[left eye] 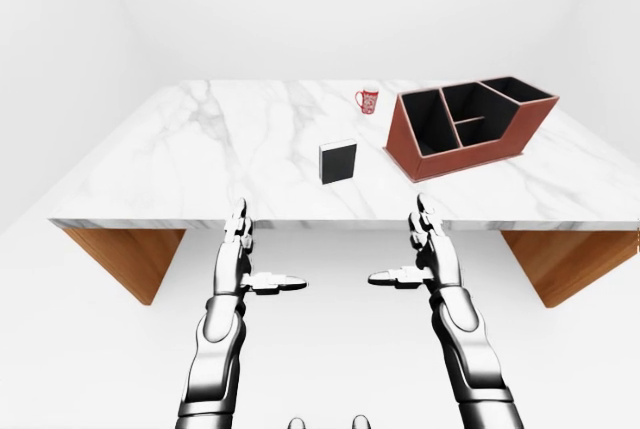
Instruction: Pick up the book and place it in the right compartment of the caddy.
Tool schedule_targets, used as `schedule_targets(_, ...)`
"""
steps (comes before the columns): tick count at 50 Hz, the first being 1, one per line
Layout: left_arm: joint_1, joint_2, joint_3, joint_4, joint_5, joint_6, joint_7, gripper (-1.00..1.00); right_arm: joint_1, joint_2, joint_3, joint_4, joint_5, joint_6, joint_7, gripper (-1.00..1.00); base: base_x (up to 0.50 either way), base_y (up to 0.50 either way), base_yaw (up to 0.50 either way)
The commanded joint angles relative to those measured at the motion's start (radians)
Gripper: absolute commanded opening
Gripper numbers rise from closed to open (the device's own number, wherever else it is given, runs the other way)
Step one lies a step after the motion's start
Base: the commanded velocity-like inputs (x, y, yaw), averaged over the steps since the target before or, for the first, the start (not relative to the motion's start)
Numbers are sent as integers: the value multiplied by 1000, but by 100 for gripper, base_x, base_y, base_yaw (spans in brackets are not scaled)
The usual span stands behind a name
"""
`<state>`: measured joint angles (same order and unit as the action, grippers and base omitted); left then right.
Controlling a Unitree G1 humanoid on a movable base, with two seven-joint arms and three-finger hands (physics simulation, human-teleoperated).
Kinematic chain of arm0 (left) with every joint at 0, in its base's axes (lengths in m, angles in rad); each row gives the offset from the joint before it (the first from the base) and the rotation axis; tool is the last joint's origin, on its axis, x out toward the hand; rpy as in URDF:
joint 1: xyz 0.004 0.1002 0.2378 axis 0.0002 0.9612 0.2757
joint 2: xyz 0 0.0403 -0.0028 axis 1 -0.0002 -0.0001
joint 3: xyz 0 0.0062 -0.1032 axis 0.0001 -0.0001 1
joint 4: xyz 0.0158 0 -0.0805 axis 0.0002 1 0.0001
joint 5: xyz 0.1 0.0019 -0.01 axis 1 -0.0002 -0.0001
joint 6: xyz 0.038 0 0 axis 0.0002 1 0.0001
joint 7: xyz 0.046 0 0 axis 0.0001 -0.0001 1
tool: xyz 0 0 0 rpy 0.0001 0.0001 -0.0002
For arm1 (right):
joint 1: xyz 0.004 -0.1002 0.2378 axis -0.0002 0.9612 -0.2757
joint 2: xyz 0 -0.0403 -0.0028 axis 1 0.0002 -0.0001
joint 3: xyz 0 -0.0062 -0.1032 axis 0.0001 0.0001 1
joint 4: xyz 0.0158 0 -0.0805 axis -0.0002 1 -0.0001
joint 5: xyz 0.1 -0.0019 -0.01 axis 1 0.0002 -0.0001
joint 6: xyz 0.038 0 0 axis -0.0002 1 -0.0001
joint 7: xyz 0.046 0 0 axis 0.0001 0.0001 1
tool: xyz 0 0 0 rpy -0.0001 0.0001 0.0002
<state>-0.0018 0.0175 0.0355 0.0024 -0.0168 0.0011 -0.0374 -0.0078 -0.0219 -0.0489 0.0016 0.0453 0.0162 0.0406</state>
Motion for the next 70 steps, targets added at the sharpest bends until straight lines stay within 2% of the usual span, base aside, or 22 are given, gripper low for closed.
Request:
schedule_targets(1,1,1,2,0,0,1,-1,100,2,0,2,-2,0,-6,2,100,0,0,50)
schedule_targets(34,4,1,2,0,3,-1,-2,100,5,1,6,-3,-9,-5,3,100,0,0,50)
schedule_targets(43,2,1,1,2,4,-1,-1,100,2,1,9,10,-12,-15,12,100,-3,5,0)
schedule_targets(44,-1,2,2,5,3,-1,-1,100,-2,1,5,9,-3,3,13,100,22,-45,0)
schedule_targets(48,1,2,1,0,4,5,-1,100,-5,0,6,16,-6,12,12,100,22,-45,0)
schedule_targets(58,-1,2,2,7,4,3,-1,100,-6,0,6,22,-7,10,11,100,22,-45,0)
schedule_targets(66,0,1,3,8,3,2,0,100,-1,1,6,6,-6,23,10,100,22,-45,0)
schedule_targets(70,-1,2,4,10,2,3,1,100,-4,1,5,15,-6,18,10,100,22,-45,0)
